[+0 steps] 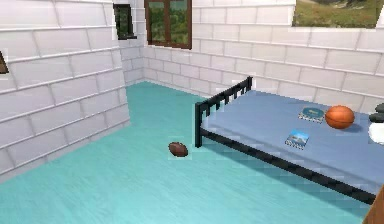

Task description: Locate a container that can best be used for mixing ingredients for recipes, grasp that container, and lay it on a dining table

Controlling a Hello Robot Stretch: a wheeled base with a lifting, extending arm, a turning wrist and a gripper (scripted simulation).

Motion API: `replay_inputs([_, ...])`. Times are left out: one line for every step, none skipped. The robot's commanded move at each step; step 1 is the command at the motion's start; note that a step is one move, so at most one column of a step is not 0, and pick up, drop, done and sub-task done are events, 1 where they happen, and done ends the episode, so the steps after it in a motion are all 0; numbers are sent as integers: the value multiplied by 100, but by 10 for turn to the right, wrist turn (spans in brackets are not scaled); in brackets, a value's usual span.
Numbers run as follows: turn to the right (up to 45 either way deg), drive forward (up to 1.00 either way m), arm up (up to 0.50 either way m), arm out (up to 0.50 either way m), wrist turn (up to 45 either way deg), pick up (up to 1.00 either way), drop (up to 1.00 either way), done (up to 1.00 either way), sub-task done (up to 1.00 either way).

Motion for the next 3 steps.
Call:
replay_inputs([0,0,10,0,0,0,0,0,0])
replay_inputs([0,0,12,0,0,0,0,0,0])
replay_inputs([0,0,0,0,-450,0,0,0,0])
